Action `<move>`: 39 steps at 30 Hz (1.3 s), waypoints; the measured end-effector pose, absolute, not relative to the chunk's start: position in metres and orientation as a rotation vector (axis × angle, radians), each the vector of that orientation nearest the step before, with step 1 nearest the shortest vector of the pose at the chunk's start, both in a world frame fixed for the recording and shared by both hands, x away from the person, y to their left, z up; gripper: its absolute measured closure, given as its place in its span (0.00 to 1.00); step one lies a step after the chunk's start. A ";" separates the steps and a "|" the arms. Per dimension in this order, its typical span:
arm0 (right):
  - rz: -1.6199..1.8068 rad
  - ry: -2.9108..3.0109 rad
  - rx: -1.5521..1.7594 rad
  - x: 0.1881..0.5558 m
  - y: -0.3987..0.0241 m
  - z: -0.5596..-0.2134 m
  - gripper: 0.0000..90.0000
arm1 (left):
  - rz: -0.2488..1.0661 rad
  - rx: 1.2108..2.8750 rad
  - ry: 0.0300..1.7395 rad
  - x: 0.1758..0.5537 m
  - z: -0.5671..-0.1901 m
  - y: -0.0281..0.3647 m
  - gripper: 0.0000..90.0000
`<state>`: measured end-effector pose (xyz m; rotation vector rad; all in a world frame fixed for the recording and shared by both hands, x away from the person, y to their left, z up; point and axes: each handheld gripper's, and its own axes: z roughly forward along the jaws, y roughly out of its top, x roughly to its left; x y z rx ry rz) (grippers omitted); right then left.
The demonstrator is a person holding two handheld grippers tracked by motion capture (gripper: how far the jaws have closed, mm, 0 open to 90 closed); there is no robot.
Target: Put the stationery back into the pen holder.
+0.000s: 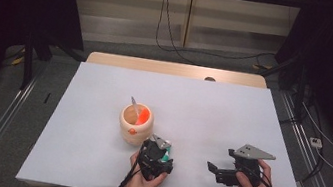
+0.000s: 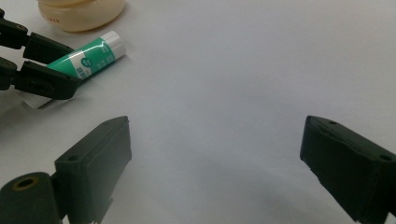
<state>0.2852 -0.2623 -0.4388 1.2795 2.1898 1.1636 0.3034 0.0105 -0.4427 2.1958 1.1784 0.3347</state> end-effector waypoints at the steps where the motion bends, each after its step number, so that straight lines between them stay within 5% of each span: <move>1: 1.163 2.190 1.280 0.285 -0.262 -0.439 0.10 | 0.351 2.210 1.161 0.304 -0.443 0.011 0.64; 5: 1.159 2.193 1.285 0.285 -0.262 -0.439 0.10 | 0.324 2.199 1.169 0.307 -0.442 0.013 0.73; 39: 1.153 2.208 1.278 0.286 -0.262 -0.440 0.10 | 0.104 2.171 0.946 0.318 -0.422 0.050 0.73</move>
